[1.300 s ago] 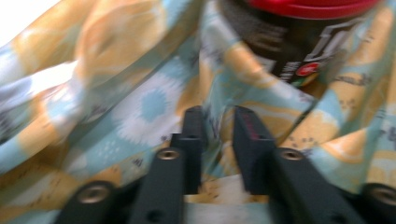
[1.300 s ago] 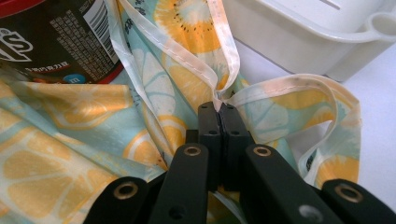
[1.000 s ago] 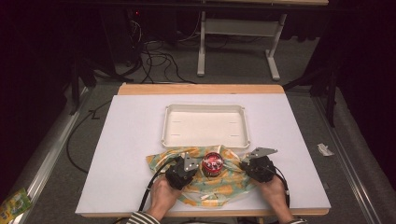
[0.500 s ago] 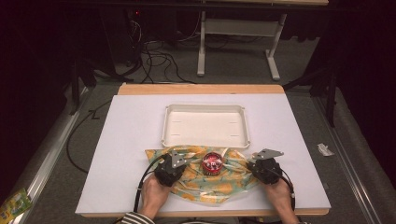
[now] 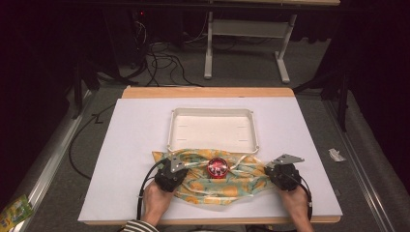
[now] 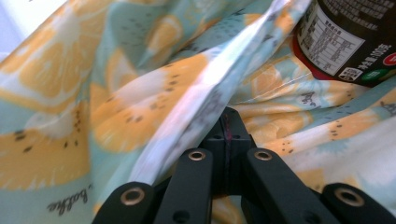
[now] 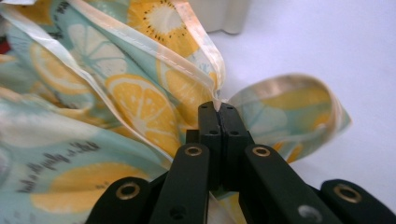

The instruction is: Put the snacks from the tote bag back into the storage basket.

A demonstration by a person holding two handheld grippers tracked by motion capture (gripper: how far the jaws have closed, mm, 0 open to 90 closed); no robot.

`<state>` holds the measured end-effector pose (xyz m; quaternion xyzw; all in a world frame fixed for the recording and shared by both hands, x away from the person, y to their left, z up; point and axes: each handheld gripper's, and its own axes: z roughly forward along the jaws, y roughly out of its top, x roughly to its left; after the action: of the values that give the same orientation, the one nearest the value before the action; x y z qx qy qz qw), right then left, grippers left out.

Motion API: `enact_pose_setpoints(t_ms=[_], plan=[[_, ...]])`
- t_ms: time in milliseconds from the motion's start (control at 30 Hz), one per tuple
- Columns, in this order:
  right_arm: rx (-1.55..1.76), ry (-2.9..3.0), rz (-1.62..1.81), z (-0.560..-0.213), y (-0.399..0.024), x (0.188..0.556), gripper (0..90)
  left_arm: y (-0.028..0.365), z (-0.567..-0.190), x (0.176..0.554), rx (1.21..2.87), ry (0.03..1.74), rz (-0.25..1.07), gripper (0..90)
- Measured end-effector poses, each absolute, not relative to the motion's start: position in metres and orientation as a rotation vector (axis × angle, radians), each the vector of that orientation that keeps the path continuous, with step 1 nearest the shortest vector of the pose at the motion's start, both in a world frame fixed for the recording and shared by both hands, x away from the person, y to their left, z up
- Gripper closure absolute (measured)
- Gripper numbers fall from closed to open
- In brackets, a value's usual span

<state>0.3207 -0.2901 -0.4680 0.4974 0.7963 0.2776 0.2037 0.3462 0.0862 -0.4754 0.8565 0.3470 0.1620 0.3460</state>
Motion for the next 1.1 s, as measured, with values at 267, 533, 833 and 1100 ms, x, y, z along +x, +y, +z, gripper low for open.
enact_pose_setpoints(t_ms=[267,533,833,1100], plan=[[1.412,2.185,0.793,-0.470,-0.298,0.321,90.0,0.090,-0.477,0.346,2.192,0.913,0.418,90.0],[1.417,2.173,0.890,-0.466,-0.295,0.317,80.2,0.092,-0.469,0.338,2.133,0.821,0.356,84.0],[1.338,2.166,0.976,-0.447,-0.284,0.310,72.3,0.097,-0.456,0.326,2.083,0.769,0.364,69.8],[1.311,2.160,1.046,-0.440,-0.279,0.306,68.7,0.107,-0.446,0.324,2.011,0.814,0.451,53.5]])
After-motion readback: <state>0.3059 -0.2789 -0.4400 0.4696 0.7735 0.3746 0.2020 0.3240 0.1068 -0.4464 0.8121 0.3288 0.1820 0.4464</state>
